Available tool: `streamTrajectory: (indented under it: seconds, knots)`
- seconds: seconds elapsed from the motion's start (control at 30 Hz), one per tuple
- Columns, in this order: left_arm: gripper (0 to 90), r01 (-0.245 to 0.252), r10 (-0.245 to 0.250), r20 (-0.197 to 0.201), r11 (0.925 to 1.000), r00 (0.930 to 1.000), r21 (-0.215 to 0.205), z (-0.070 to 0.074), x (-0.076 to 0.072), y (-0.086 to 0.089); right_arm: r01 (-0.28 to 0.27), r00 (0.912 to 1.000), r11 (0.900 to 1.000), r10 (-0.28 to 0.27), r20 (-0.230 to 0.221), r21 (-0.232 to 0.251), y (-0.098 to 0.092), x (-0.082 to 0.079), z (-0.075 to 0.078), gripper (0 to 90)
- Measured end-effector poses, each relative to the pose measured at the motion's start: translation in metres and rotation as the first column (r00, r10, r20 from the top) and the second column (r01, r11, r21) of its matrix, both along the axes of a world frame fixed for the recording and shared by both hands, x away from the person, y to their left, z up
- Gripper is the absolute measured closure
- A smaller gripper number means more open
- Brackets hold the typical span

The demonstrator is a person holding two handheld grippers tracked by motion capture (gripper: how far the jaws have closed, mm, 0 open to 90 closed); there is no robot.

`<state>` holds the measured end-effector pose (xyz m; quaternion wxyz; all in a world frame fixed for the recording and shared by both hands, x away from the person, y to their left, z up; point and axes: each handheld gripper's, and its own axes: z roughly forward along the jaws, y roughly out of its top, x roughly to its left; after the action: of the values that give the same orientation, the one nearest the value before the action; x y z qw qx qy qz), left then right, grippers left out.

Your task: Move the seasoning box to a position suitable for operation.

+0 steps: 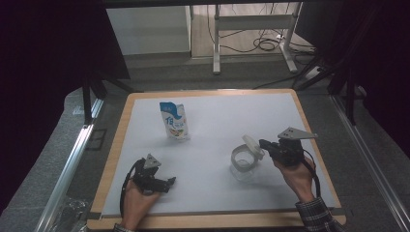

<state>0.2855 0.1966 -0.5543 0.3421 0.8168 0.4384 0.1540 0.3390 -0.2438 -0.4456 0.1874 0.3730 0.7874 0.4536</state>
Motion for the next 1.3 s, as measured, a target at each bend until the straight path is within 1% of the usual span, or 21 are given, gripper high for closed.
streamTrajectory:
  seconds: [0.13, 0.27, 0.4, 0.5, 0.67, 0.87, 1.07, 1.3]
  knots:
    - [0.0, 0.0, 0.0, 0.0, 1.0, 1.0, 0.0, 0.0, 0.0, 0.0, 0.004, 0.9999, 1.0, -0.004, -0.009, -0.005, -0.001, 0.001, -0.004, 89.8]
    - [0.0, 0.003, -0.003, -0.001, 1.0, 1.0, 0.003, 0.0, 0.0, 0.0, 0.003, 0.9999, 1.0, -0.003, -0.015, 0.02, -0.004, 0.002, -0.008, 89.8]
    - [0.0, 0.003, -0.003, -0.001, 1.0, 1.0, 0.003, 0.0, 0.0, 0.0, 0.004, 0.9998, 1.0, -0.003, -0.017, 0.022, -0.006, 0.002, -0.011, 89.8]
    - [0.0, 0.003, -0.003, -0.001, 1.0, 1.0, 0.003, 0.0, 0.0, 0.0, 0.012, 0.9999, 1.0, -0.011, -0.012, 0.012, -0.006, 0.002, -0.013, 89.7]
    - [0.0, 0.003, -0.003, -0.001, 1.0, 1.0, 0.003, 0.0, 0.0, 0.0, 0.018, 0.9996, 1.0, -0.018, -0.021, 0.013, -0.008, 0.002, -0.016, 89.7]
    - [0.0, 0.004, -0.004, -0.005, 1.0, 1.0, 0.007, 0.0, 0.0, 0.0, 0.029, 0.9995, 1.0, -0.029, -0.015, 0.01, -0.011, 0.001, -0.016, 89.0]
    - [0.0, -0.004, 0.004, -0.011, 1.0, 0.9999, 0.004, 0.001, 0.001, 0.0, 0.04, 0.9991, 0.999, -0.04, -0.011, 0.007, -0.012, -0.002, -0.016, 83.0]
    - [0.0, -0.004, 0.004, -0.012, 1.0, 0.9999, 0.001, 0.001, 0.001, 0.0, 0.056, 0.9984, 0.998, -0.056, 0.007, -0.017, -0.016, -0.008, -0.015, 76.2]
